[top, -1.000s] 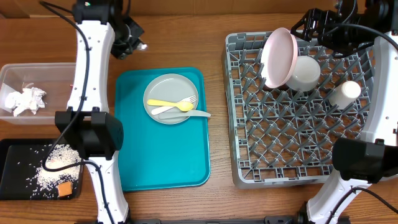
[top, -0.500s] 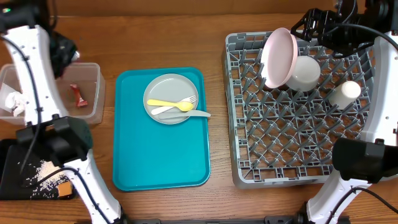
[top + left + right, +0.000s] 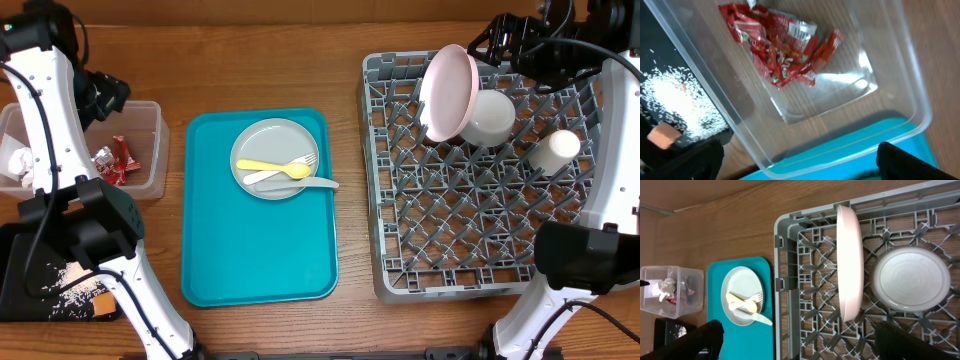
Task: Sort waste into correct bins and load items into the dishwasher rack
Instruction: 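Carry the wrappers to the clear bin and release them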
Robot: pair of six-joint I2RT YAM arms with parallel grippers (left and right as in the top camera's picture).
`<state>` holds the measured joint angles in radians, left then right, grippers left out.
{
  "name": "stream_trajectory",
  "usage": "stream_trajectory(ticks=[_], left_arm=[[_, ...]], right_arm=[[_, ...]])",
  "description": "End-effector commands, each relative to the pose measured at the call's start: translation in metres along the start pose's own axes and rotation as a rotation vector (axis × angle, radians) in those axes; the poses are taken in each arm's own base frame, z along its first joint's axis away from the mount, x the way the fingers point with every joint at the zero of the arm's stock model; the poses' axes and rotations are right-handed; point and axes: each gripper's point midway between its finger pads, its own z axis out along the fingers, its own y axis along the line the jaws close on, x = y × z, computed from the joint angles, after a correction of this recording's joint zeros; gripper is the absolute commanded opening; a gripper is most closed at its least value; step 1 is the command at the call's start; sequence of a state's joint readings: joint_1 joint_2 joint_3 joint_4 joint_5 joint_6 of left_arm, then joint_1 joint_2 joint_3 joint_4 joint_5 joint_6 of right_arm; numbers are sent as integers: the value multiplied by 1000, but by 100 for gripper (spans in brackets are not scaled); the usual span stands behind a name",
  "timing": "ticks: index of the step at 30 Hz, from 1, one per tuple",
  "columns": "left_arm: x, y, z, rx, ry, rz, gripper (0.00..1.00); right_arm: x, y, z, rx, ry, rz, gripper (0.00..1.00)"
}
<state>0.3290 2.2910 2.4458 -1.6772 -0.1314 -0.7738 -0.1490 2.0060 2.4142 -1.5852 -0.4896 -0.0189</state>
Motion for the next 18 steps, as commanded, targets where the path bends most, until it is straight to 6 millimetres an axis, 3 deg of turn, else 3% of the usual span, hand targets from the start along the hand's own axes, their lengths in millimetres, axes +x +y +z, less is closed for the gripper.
stream_trajectory(ticks=[1, 5, 8, 12, 15, 18], left_arm=[[8, -8, -13, 41, -8, 125, 100], [20, -28, -29, 82, -55, 290, 100], [52, -61, -43, 118, -95, 525, 100], [96, -85, -49, 117, -92, 722, 100], [120, -96, -53, 85, -123, 769, 100], [121, -90, -59, 3, -192, 670, 100]], right_arm=[[-5, 0, -3, 4, -20, -16, 100], [-5, 0, -3, 4, -20, -16, 100], [-5, 0, -3, 4, -20, -16, 100], [-5, 0, -3, 4, -20, -16, 100], [-5, 0, -3, 4, -20, -16, 100], [-5, 0, -3, 4, -20, -16, 100]])
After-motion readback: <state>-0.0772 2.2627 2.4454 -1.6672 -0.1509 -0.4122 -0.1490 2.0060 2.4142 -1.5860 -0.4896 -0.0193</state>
